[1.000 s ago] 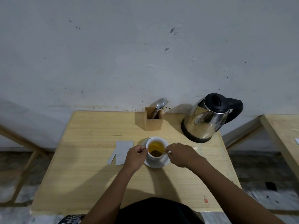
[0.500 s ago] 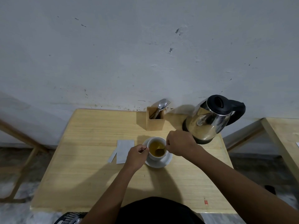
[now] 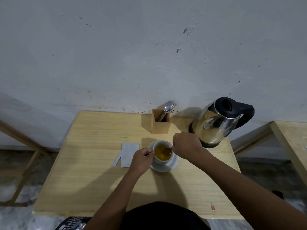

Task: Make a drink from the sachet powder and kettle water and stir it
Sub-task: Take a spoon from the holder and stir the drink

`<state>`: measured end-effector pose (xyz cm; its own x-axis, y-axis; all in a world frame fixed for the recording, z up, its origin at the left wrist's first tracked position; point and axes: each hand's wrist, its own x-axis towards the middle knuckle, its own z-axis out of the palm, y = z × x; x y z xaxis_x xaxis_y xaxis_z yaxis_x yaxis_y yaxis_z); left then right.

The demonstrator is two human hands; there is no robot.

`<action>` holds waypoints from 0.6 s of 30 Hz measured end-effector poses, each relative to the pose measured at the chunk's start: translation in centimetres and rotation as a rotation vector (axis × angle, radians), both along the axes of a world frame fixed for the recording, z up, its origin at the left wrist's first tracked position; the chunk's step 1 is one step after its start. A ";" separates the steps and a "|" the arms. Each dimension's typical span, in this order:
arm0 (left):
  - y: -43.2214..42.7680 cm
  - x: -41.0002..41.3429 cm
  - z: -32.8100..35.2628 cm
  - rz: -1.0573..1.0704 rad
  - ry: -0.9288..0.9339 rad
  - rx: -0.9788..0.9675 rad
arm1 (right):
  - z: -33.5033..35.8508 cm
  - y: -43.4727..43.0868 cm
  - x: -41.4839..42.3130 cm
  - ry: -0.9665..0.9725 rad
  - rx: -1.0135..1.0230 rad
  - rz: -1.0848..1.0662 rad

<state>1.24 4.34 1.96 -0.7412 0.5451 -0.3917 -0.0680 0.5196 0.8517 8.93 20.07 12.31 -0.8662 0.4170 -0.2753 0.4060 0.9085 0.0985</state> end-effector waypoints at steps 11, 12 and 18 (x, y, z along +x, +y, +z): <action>-0.1 -0.1 -0.2 0.009 -0.012 0.024 | -1.1 -0.1 -0.3 0.054 -0.067 -0.024; -0.1 -0.1 -0.2 0.006 -0.010 0.024 | -1.1 0.1 -0.3 0.049 -0.040 -0.016; 0.0 -0.2 -0.5 -0.002 -0.008 0.015 | -0.4 0.5 -0.2 -0.015 -0.089 -0.033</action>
